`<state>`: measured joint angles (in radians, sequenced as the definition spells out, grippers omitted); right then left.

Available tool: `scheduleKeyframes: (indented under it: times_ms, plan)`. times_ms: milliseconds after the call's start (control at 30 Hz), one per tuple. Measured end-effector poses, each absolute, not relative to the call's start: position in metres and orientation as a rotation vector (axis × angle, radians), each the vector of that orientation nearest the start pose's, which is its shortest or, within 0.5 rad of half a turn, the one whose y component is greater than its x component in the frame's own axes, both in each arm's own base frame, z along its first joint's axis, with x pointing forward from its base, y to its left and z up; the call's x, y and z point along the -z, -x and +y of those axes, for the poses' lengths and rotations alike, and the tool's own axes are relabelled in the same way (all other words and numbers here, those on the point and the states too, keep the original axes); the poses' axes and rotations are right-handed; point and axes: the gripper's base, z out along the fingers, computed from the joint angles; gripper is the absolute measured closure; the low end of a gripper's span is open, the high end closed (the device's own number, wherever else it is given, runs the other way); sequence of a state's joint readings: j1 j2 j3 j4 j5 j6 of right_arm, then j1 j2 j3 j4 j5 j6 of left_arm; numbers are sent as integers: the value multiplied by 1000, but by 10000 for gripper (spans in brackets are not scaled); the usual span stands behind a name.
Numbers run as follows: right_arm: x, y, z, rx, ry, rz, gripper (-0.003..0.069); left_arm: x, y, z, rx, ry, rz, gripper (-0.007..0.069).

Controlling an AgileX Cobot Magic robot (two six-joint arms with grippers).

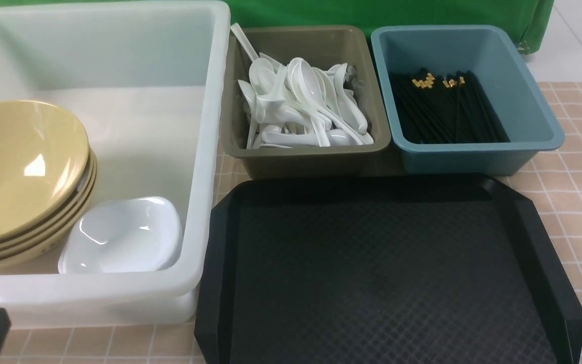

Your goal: On brown table put chopsticks spoon bowls plates into blue grey white boxes.

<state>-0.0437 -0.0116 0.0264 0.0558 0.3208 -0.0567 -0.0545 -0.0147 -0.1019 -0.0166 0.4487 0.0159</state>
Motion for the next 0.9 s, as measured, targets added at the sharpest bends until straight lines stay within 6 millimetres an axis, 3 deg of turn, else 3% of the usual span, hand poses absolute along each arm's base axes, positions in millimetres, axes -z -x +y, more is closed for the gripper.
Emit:
scheduleKeyframes:
  times_ms: [167,900]
  plan:
    - [-176,-54,-1,18,-24,1819,610,-178,-53,-3,33,-58,1826,623]
    - [-176,-54,-1,18,-24,1819,587,-177,-53,-4,17,-101,1823,623]
